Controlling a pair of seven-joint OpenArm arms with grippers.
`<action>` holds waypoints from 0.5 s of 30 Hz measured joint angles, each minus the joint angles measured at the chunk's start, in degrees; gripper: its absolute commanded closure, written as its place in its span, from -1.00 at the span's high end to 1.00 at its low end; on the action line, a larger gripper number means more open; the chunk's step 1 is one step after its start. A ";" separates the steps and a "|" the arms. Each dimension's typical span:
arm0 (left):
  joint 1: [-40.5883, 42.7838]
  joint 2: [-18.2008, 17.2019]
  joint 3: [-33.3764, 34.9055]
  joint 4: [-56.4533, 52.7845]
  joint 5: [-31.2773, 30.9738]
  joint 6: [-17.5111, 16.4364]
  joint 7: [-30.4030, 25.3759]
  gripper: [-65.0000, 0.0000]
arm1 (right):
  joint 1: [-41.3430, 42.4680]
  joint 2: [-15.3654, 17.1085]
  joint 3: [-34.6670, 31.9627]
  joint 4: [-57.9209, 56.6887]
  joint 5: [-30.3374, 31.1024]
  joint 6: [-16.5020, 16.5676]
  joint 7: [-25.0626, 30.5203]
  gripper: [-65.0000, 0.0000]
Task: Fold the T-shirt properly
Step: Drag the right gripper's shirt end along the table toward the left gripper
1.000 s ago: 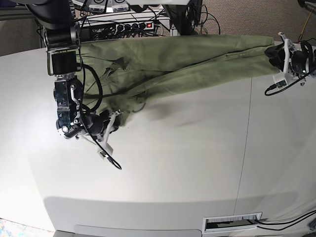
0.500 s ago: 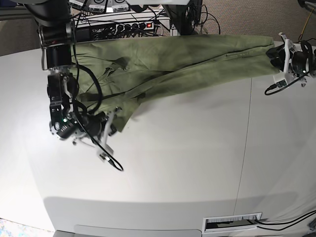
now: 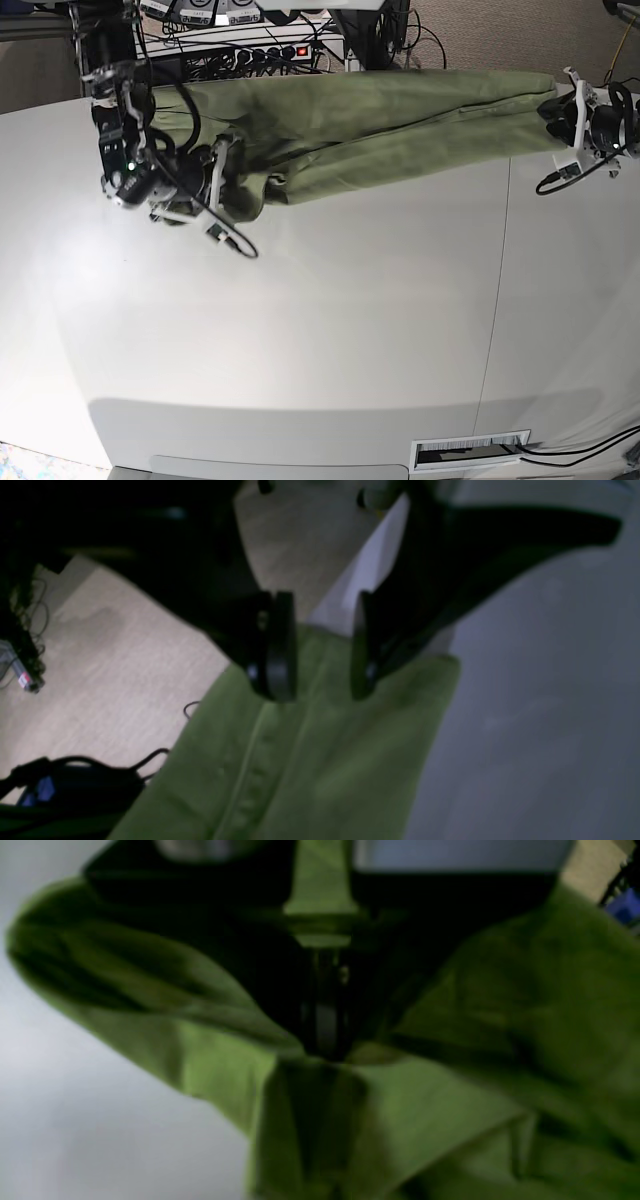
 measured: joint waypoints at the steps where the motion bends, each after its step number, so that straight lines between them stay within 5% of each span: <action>1: 0.02 0.02 0.00 0.00 0.04 0.02 -0.02 -0.37 | -1.53 -0.11 1.09 1.18 0.11 0.02 0.17 -1.00; 15: 0.02 0.28 0.00 0.04 -0.04 0.00 -0.24 -0.37 | -14.53 -0.09 19.41 12.41 3.45 1.40 5.53 -1.00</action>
